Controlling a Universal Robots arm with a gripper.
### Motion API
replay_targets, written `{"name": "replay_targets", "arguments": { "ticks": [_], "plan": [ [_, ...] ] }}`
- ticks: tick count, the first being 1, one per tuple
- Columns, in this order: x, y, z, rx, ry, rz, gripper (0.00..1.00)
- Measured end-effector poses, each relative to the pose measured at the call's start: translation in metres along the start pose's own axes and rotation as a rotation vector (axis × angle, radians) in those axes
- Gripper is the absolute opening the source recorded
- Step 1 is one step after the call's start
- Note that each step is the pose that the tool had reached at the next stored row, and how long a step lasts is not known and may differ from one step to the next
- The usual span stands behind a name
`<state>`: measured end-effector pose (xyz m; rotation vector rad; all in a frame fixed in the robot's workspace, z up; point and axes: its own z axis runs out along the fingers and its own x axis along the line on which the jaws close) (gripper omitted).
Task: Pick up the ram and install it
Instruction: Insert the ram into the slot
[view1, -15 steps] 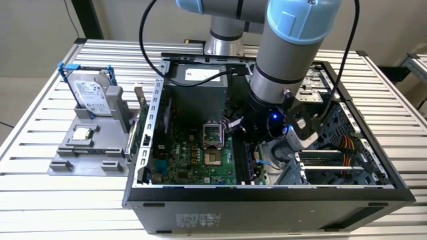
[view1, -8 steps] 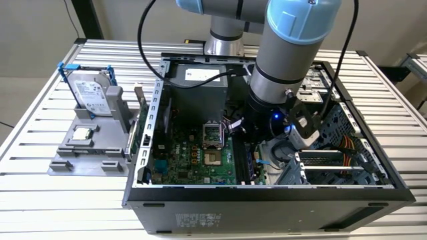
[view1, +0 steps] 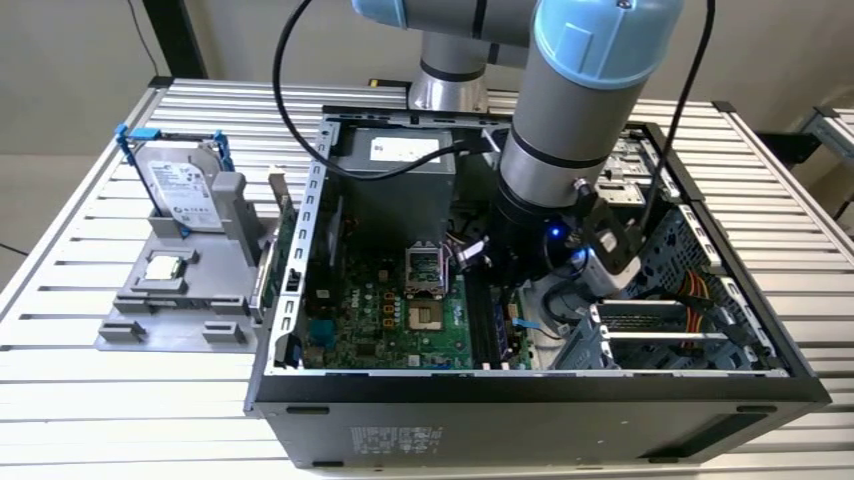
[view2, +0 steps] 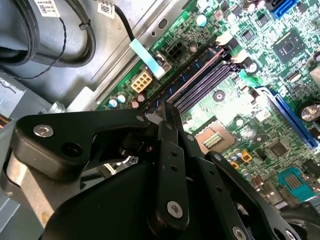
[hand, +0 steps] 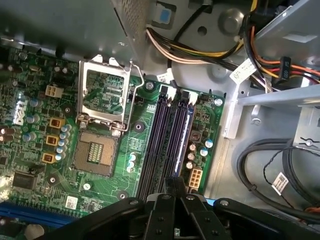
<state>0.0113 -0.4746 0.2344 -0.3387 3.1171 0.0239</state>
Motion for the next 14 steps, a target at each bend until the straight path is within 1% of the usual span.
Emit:
{"name": "replay_targets", "arguments": {
  "ticks": [8, 9, 14],
  "plan": [
    [-0.001, 0.0001, 0.0, -0.0032, 0.0002, -0.061, 0.0],
    [-0.0015, -0.0001, -0.0001, -0.0048, 0.0002, -0.076, 0.0],
    [-0.003, -0.0004, 0.0, -0.0094, -0.0004, -0.112, 0.0]
  ]
}}
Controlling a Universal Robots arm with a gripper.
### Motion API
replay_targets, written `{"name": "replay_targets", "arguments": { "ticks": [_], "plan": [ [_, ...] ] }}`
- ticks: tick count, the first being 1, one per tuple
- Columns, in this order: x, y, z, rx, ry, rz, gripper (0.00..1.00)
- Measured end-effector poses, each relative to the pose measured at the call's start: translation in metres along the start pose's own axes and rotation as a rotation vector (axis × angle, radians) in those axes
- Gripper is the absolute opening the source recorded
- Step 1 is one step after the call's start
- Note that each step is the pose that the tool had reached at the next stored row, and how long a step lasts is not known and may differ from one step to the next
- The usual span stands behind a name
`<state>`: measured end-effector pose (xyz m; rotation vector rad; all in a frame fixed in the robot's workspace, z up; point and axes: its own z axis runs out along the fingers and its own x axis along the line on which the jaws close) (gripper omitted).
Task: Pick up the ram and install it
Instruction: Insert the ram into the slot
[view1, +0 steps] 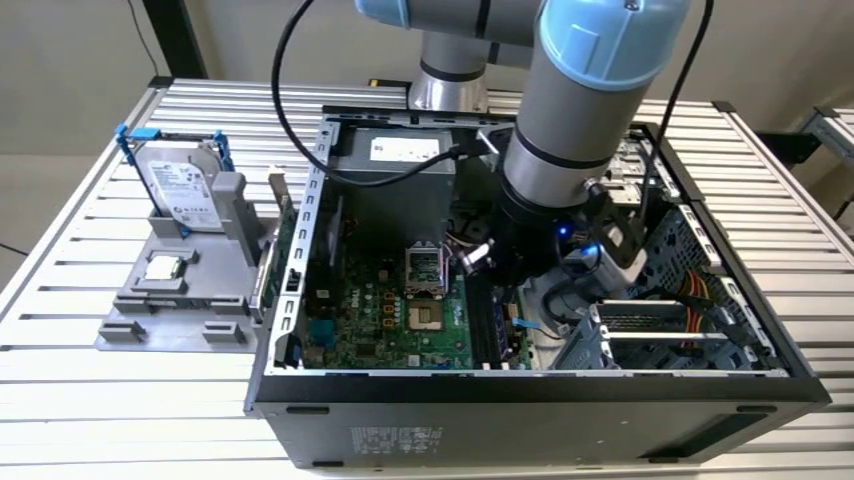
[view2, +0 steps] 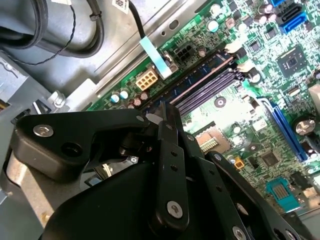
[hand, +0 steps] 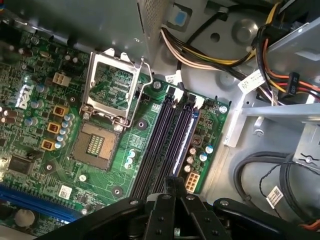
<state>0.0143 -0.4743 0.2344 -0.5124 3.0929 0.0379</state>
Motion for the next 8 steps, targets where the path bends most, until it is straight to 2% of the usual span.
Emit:
{"name": "replay_targets", "arguments": {
  "ticks": [8],
  "plan": [
    [-0.0004, -0.0002, -0.0001, -0.0041, 0.0001, -0.057, 0.0]
  ]
}}
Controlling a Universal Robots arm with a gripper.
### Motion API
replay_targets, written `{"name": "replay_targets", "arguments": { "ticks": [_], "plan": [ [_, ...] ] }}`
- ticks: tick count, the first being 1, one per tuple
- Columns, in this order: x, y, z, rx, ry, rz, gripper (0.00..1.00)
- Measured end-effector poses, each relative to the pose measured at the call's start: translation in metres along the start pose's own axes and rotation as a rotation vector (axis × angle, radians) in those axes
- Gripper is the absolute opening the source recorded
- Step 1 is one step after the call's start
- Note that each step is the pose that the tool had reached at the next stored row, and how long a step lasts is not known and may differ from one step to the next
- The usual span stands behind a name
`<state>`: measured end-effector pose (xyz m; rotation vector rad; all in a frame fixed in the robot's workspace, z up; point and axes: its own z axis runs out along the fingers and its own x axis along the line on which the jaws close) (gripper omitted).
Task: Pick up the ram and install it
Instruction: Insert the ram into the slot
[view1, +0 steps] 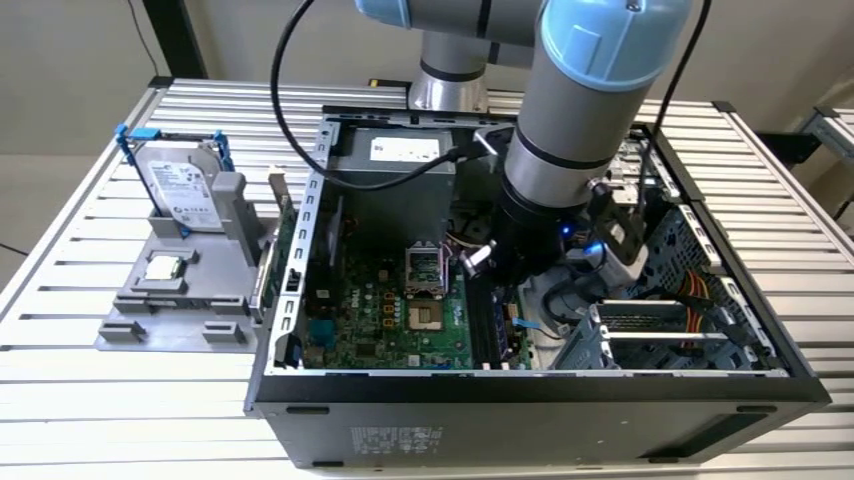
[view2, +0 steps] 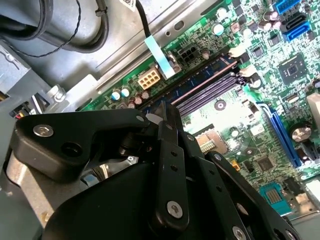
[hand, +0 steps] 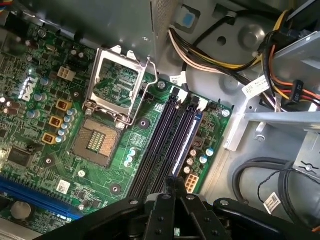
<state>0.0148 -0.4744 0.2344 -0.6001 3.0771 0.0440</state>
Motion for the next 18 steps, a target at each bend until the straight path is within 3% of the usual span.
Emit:
{"name": "replay_targets", "arguments": {
  "ticks": [18],
  "plan": [
    [-0.0002, 0.0001, 0.0, -0.005, 0.0015, -0.112, 0.0]
  ]
}}
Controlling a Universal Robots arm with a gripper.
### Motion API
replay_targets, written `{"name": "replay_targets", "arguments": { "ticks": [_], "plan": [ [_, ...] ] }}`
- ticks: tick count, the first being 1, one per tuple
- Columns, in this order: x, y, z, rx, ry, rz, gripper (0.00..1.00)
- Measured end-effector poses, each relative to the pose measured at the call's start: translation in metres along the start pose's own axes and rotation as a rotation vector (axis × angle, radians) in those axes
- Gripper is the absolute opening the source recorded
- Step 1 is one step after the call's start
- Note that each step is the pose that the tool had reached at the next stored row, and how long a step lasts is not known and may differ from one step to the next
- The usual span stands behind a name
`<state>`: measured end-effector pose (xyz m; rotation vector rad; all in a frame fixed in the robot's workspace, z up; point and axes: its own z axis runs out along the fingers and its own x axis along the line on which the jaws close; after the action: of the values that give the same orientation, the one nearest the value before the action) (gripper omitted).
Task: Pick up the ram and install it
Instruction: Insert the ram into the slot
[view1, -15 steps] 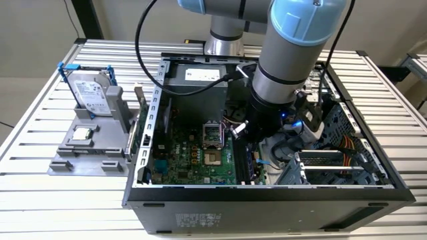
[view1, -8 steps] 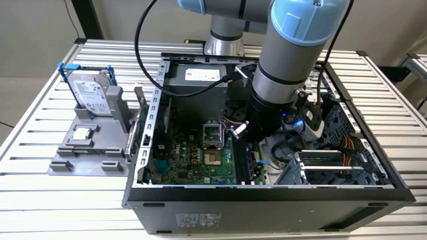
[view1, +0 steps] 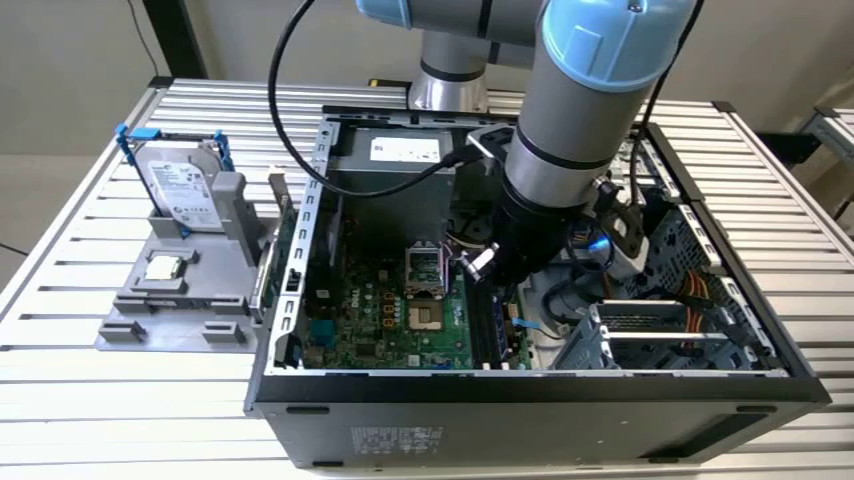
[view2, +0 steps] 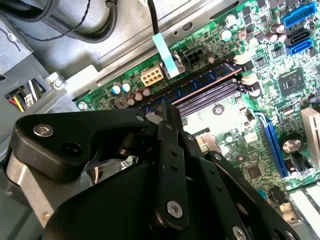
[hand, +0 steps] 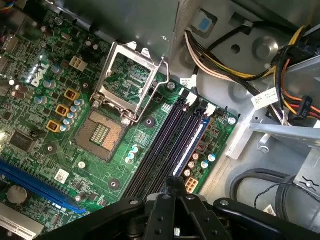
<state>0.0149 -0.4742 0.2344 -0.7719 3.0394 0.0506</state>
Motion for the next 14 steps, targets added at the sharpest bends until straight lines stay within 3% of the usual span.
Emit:
{"name": "replay_targets", "arguments": {
  "ticks": [14],
  "plan": [
    [-0.0008, -0.0004, 0.0, -0.011, -0.0017, -0.118, 0.0]
  ]
}}
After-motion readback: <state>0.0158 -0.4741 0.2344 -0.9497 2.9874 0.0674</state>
